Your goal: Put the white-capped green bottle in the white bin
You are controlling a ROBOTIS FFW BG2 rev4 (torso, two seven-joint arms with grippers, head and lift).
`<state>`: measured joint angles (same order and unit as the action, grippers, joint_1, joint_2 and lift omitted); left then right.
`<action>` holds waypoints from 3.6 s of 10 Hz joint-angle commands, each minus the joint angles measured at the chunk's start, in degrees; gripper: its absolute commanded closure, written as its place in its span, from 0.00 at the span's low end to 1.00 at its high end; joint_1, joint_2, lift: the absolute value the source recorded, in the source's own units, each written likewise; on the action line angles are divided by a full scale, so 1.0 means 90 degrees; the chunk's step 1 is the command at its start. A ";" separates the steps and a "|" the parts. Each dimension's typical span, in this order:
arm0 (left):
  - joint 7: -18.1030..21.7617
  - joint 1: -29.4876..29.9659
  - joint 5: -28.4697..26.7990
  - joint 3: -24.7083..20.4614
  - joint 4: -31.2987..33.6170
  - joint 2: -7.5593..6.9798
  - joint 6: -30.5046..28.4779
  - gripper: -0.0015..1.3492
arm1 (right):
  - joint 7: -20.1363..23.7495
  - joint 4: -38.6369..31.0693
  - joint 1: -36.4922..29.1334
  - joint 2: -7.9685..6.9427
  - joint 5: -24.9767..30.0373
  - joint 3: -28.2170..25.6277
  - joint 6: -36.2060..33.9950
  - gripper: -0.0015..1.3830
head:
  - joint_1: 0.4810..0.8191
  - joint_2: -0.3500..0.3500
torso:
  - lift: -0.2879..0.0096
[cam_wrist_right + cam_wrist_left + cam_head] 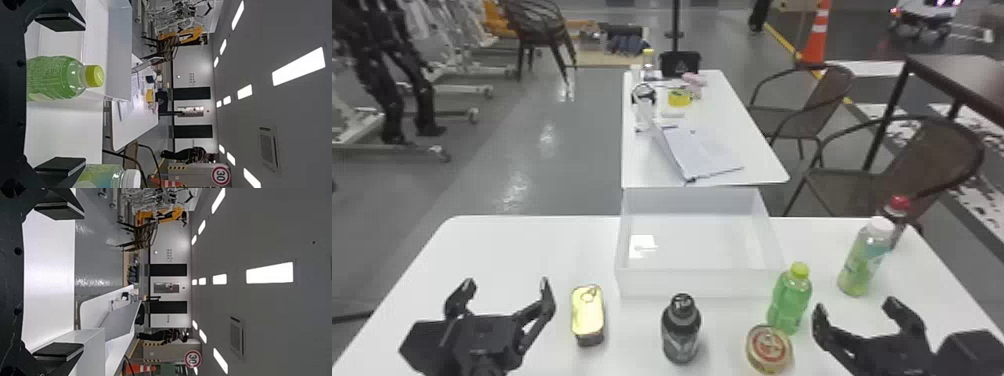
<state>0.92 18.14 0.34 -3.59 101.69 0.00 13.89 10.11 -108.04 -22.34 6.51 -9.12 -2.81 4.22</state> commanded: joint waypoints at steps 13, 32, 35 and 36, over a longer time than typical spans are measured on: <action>0.0005 0.0025 0.0275 0.0008 -0.0029 0.0017 0.0000 0.09 | -0.0127 0.1204 0.0256 0.0049 -0.0843 -0.0869 0.0567 0.07 | 0.20 0.50 | 0.63; 0.0239 0.0123 0.0744 -0.0080 -0.0088 0.0017 0.0127 0.09 | 0.2109 0.5960 0.3811 0.0869 -0.0100 -0.0986 0.1026 0.07 | 0.20 0.50 | 0.63; 0.0239 0.0172 0.0831 -0.0109 -0.0088 0.0017 0.0166 0.09 | 0.2217 0.6301 0.4094 0.0888 0.0085 -0.0938 0.1026 0.07 | 0.20 0.50 | 0.63; 0.0239 0.0191 0.0871 -0.0119 -0.0088 0.0017 0.0195 0.09 | 0.2295 0.6497 0.4279 0.0888 0.0163 -0.0801 0.1035 0.07 | 0.20 0.50 | 0.63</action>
<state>3.08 19.76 7.94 -4.62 100.89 0.00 15.50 30.66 -50.63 15.21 14.53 -8.03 -10.75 13.49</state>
